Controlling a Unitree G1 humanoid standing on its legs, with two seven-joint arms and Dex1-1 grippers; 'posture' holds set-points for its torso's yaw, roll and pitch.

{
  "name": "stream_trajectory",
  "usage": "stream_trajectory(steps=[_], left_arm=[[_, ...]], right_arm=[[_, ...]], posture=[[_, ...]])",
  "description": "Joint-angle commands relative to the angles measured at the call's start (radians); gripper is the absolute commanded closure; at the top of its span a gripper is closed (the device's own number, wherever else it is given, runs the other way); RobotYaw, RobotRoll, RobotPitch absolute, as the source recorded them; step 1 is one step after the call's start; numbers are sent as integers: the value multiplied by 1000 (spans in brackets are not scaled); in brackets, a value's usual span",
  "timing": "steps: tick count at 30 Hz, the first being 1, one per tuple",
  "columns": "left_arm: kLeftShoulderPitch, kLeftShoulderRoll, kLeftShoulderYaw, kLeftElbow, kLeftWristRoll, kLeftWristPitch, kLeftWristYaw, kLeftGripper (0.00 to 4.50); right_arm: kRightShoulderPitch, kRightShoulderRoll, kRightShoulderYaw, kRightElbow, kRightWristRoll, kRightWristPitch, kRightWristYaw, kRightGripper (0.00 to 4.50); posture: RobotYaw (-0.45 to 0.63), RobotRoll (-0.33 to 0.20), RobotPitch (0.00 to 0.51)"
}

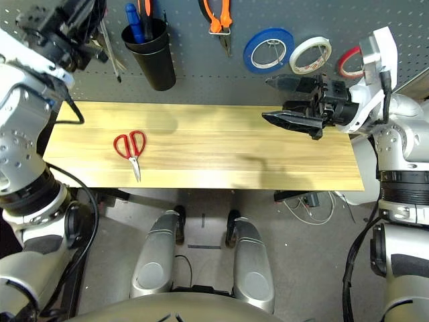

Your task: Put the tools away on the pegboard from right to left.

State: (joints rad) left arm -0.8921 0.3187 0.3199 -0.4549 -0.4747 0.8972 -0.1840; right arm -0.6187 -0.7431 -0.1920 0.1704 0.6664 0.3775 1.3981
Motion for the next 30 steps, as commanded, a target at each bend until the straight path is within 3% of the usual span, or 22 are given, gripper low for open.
stream_trajectory(steps=[1,12,23,30], left_arm=[[-31,-17,-6,69,15,-110,16,3665],[-103,-61,-62,396,157,-518,58,3665],[-88,-121,-145,581,240,-697,59,3665],[-37,-54,-192,532,295,-656,29,1159]], right_arm=[[2,-18,-21,7,-1,-5,1,0],[22,-18,-36,-36,8,0,-30,0],[50,-15,-44,-87,23,15,-60,0],[50,-13,-37,-87,28,16,-70,0]], posture=[[46,0,233],[-5,0,229],[-36,0,227],[-23,0,236]])
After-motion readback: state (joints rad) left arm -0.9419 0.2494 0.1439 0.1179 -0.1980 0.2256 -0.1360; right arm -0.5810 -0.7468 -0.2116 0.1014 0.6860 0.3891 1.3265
